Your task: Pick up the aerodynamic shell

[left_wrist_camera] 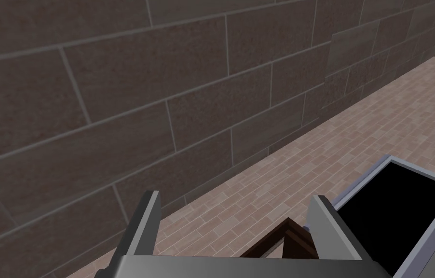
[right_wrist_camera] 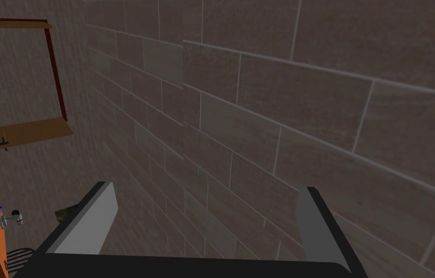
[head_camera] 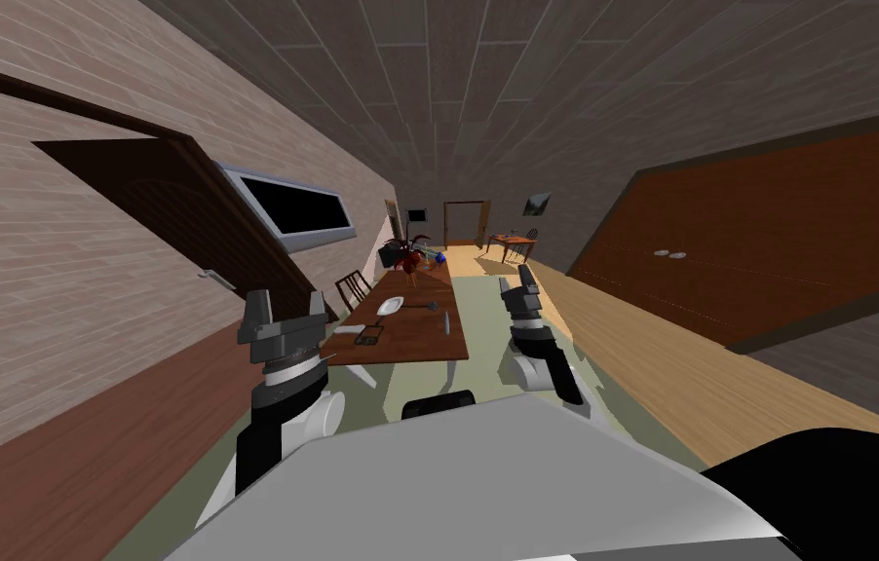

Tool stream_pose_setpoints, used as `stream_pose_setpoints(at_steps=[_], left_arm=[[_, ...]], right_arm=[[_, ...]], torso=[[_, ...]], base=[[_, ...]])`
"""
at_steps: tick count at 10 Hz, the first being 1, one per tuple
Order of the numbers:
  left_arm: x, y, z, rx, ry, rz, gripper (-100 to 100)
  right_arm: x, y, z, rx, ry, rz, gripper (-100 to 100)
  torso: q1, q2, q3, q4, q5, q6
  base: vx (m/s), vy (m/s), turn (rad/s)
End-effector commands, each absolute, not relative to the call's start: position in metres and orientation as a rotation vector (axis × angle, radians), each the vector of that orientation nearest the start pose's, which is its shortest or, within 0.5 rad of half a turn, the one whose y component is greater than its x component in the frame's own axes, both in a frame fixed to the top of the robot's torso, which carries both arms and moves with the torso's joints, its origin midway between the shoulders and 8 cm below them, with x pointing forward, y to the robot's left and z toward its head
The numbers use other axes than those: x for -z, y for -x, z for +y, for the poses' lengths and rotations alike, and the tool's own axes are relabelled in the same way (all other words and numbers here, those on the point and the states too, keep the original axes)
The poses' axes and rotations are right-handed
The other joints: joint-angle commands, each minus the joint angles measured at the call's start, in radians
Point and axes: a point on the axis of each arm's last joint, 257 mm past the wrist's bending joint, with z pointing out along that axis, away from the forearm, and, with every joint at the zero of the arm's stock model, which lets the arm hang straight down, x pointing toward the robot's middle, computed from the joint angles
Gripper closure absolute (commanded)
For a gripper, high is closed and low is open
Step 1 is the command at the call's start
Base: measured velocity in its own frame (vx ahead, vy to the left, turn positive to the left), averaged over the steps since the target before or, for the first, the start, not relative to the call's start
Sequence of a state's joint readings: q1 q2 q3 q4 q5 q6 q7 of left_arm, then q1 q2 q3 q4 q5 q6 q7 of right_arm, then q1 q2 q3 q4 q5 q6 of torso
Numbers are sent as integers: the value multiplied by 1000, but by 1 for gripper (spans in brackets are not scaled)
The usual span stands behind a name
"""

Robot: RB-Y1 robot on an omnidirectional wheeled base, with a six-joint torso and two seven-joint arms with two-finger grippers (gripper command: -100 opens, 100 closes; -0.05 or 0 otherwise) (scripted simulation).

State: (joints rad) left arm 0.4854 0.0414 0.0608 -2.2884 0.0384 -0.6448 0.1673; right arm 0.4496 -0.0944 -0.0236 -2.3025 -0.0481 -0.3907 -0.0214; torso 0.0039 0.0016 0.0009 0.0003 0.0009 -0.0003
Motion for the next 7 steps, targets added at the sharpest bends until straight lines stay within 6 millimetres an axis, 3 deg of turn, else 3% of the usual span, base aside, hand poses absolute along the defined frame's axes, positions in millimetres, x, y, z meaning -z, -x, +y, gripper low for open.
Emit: stream_pose_setpoints(at_steps=[1,7], left_arm=[[-60,-313,291,1468,557,471,0],[-60,-313,291,1468,557,471,0]], right_arm=[[-19,-375,-283,-1340,-685,729,-100],[22,-428,-318,-1331,-849,813,-100]], torso=[[0,0,0,0,0,0],[-1,0,0,0,0,0]], base=[[-37,73,93],[-27,70,92]])
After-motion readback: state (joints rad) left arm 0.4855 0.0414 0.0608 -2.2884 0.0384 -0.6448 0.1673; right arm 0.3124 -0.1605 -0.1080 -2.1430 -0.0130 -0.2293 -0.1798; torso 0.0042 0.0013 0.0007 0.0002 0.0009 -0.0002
